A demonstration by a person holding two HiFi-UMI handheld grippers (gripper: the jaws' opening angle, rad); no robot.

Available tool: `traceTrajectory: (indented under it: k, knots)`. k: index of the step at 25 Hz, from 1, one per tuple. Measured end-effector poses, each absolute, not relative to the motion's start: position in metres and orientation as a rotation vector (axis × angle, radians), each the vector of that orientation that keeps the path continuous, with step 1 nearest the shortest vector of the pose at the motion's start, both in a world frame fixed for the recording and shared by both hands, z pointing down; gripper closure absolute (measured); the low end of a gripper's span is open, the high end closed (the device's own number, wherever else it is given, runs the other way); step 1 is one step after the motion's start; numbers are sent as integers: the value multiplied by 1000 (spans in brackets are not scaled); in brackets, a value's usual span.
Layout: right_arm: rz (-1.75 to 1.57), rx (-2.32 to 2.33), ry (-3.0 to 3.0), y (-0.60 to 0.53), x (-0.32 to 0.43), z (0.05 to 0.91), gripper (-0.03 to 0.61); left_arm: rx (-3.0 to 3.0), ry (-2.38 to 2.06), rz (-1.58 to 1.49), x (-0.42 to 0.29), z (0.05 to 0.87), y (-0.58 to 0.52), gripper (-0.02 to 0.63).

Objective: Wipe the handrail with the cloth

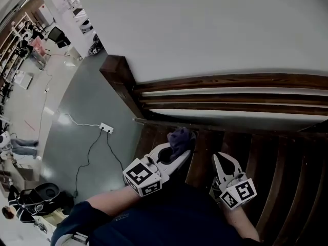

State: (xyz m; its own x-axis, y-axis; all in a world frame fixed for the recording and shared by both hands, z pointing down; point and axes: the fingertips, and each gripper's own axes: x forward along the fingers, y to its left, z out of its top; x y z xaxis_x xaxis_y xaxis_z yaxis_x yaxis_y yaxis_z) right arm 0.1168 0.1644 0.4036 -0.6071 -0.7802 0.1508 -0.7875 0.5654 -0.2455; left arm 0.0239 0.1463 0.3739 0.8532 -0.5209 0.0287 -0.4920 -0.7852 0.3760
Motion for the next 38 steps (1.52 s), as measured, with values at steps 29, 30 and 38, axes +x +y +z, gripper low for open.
traceTrajectory:
  k: [29,30,38]
  knots:
    - [514,1354,-2781,-76,133,421,571,2618,-793,33,60,416,-107,536]
    - [521,1351,-2780,-83,137,424,571,2613,-792,43,66,420,-115,536]
    - [578,1366,-2745,-131,172,443,571,2571,-750,125,111,455,-166,536]
